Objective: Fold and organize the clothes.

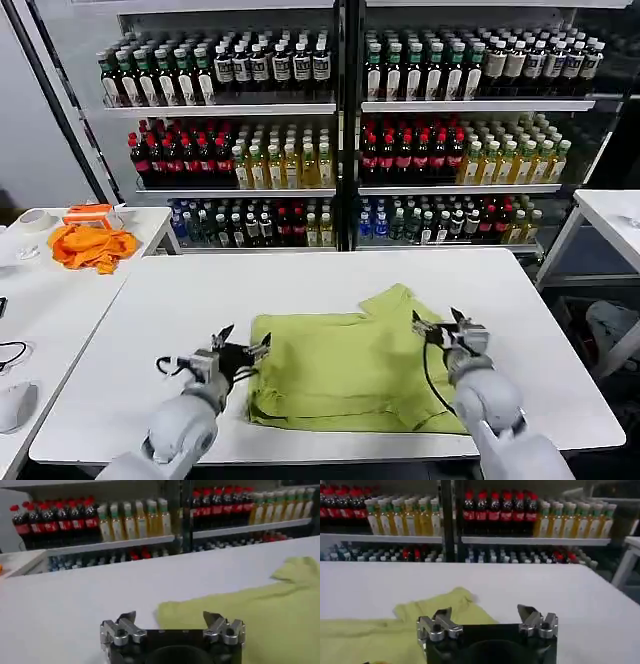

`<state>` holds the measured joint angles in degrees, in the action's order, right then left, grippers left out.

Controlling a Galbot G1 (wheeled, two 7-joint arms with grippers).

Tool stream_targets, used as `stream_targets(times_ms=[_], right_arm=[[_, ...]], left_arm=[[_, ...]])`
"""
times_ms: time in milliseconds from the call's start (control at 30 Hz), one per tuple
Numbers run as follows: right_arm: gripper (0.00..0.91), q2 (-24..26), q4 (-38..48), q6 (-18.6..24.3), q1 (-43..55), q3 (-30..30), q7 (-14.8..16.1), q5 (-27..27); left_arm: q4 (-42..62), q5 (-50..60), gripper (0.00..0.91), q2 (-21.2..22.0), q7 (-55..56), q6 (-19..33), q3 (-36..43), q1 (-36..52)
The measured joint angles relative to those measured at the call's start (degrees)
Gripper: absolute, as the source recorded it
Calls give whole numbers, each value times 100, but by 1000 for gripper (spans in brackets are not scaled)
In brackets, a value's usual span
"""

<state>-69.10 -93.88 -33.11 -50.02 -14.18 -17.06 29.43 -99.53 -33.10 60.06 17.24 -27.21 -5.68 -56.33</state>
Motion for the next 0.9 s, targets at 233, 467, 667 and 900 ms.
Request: stream_targets(times_ms=[233,467,667,900], right_arm=[[907,-274,975,1,728,238,0,68],[322,-509,1695,7,1174,403,7,156],[0,-617,2015,34,1325,483,-5,275],[0,-633,2128,47,1354,523,17,387]], left_arm=[[694,-315,907,119,61,-219,183,545],[999,-578,20,200,42,-289,355,846],[1068,-659,20,187,-19,-264,460,911],[1080,-719,20,148,-111,-243,514,911]])
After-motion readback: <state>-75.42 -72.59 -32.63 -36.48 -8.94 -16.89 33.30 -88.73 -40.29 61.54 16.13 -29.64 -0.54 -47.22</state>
